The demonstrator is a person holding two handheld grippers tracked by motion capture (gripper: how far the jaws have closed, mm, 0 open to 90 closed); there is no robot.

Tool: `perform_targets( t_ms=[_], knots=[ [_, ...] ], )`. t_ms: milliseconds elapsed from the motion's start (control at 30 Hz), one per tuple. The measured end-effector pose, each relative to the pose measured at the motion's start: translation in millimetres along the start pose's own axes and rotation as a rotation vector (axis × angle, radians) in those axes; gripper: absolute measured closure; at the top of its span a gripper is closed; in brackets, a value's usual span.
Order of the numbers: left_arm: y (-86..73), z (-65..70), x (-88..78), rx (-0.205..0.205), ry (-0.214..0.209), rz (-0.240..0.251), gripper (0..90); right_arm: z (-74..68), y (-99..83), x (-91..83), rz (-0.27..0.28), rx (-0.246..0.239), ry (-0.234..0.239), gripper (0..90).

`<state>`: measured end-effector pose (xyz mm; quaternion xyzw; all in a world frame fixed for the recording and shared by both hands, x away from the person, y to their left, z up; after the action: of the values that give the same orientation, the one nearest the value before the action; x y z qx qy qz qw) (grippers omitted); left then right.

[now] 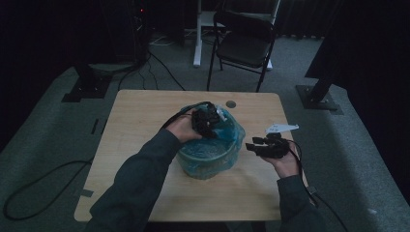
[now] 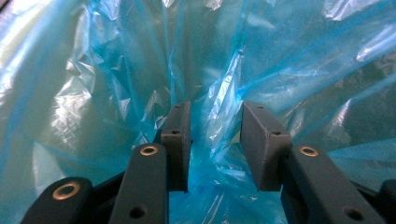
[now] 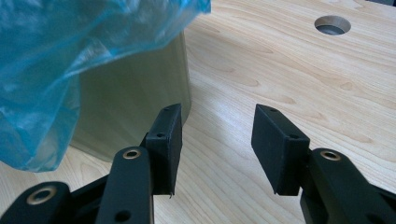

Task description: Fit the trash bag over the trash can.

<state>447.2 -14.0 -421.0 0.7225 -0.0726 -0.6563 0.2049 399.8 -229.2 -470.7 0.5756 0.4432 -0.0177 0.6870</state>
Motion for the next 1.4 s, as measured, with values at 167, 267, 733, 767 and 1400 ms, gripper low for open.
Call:
perform_targets(
  t_ms=[167, 267, 733, 767, 1400],
  knots=[
    [0.0, 0.3, 6.5, 0.008, 0.008, -0.056, 61.7, 0.0, -0.2, -0.3, 0.001, 0.0, 0.0, 52.6],
    [-0.6, 1.1, 10.4, 0.015, 0.003, -0.085, 61.0, -0.1, -0.4, -0.3, 0.001, 0.0, 0.0, 52.6],
    [-4.3, 5.8, 22.6, 0.047, -0.014, -0.177, 56.4, -0.4, 0.0, -1.1, 0.002, 0.002, 0.0, 52.6],
    [-4.6, 6.4, 23.1, 0.046, -0.017, -0.182, 56.2, -0.3, 0.0, -1.1, 0.002, 0.003, 0.0, 52.6],
    [-4.3, 8.6, 23.7, 0.065, -0.019, -0.189, 55.9, 0.2, -0.9, -1.7, 0.003, 0.005, 0.002, 51.9]
  ],
)
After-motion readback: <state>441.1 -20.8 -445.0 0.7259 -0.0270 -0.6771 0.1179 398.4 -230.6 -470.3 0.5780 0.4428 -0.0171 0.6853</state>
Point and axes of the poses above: each handheld gripper's, and its own axes: x roughly forward along the jaws, y roughly out of its top, z roughly to its right, the point moved 5 cm from there along x, roughly forward along the jaws, and after that the axes turned 8 degrees about -y, right-handed, at the moved point
